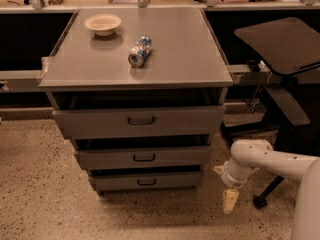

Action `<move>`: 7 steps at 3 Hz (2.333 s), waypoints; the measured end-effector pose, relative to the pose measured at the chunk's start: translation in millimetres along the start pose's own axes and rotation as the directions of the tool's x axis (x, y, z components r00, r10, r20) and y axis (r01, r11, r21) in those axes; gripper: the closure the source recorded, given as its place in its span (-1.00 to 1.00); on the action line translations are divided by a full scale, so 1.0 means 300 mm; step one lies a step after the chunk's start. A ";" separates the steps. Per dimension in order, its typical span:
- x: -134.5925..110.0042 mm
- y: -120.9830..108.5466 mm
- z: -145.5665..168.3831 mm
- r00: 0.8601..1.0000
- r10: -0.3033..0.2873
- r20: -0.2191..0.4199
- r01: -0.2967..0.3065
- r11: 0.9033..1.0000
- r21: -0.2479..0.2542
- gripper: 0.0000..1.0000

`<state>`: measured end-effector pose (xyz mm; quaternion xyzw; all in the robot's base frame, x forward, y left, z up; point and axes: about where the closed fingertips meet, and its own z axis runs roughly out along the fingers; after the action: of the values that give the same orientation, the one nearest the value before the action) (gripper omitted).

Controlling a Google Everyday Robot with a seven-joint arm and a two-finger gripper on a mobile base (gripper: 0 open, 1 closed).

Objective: Open bottom drawer

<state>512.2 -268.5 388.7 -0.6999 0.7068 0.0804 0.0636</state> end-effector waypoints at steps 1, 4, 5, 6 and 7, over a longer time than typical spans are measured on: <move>0.000 0.000 0.000 1.000 0.000 0.000 0.000 1.000 0.000 -1.00; -0.202 -0.127 0.343 0.913 -0.261 0.314 0.192 0.953 0.235 -1.00; -0.206 -0.116 0.335 0.915 -0.261 0.308 0.196 0.954 0.228 -1.00; -0.215 -0.143 0.447 0.913 -0.260 0.314 0.206 0.959 0.194 -1.00; -0.220 -0.221 0.639 0.906 -0.240 0.348 0.181 0.964 0.193 -1.00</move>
Offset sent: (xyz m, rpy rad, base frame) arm 0.0275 0.0582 -0.0592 0.3714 -0.2663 0.1660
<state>574.9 -165.4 212.7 -0.7374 0.6065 0.1472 0.2581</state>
